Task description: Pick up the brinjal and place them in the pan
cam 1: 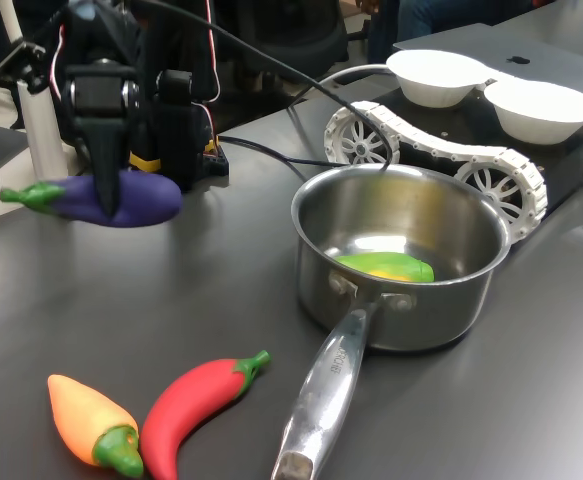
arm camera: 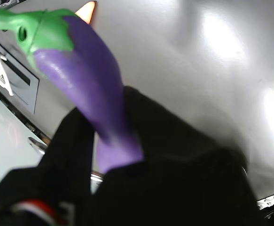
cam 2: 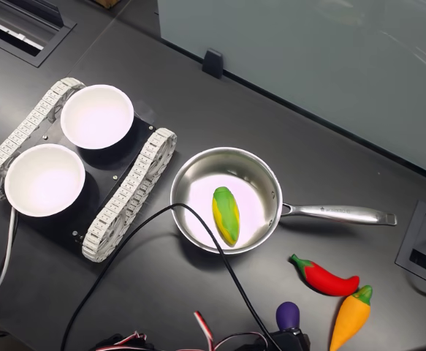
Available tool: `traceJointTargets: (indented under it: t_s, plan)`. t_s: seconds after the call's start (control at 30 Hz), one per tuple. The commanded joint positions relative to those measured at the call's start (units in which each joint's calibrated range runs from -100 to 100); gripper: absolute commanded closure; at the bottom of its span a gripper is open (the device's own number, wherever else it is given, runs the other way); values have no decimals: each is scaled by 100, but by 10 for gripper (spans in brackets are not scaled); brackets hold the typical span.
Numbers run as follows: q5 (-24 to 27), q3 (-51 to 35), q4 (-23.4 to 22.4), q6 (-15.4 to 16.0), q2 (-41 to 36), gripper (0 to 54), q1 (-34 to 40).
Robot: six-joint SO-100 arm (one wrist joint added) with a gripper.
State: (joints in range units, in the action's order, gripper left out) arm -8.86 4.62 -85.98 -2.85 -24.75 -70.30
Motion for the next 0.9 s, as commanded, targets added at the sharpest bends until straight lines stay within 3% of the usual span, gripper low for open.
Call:
traceJointTargets:
  t_s: [0.0,0.37,0.7,0.87]
  plan:
    - [93,-21,431,66,-693,536,80]
    - [347,633,994,184,-1688,536,310]
    - [698,1188,1497,629,-2532,536,390]
    - [864,1515,1796,629,-2945,536,745]
